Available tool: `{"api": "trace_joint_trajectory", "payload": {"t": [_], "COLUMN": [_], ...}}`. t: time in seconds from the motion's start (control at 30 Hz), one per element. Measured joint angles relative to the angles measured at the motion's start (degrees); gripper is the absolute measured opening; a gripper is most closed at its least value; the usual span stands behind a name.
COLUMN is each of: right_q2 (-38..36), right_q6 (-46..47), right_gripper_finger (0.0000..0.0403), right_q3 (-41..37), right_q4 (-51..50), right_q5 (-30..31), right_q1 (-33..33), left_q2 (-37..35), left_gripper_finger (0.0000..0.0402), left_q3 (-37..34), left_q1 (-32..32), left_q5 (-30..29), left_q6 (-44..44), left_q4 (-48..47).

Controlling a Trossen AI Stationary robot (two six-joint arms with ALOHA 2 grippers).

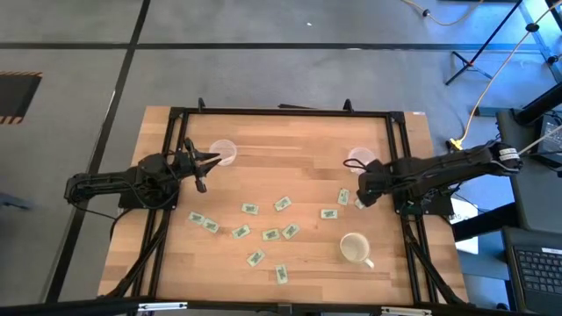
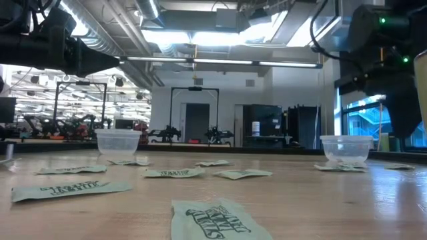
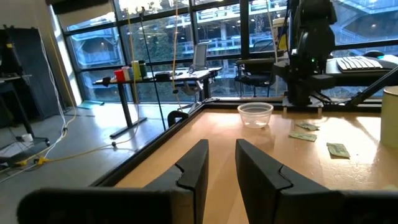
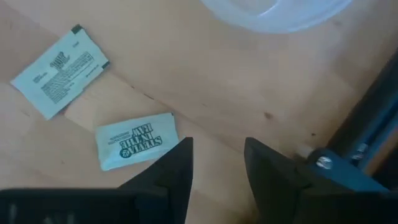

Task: Pick and place Stevia / Truvia into bins
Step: Put the stevia packet into the right transparent container

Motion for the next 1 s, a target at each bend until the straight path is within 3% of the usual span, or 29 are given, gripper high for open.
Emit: {"api": "trace_joint_trajectory", "payload": {"t": [0.33,0.73,1.0], "right_q2": [0.0,0.3,0.3], "right_q6": [-1.1,-0.3,-1.7], "right_gripper_finger": [0.0174,0.0142,0.0123], "right_q3": [-3.9,-5.8,-5.8], "right_q4": [7.0,10.0,13.4], "right_q5": [-0.2,-0.9,-2.6], "right_q1": [0.0,0.0,0.0], "left_q2": [0.0,0.0,0.0], "left_gripper_finger": [0.0075,0.0075,0.0075], "left_q3": [0.0,0.0,0.0], "left_q1": [0.0,0.0,0.0], "left_q5": [0.0,-0.7,-4.4], "left_q6": [0.0,0.0,0.0], "left_q4": [0.0,0.0,0.1]}}
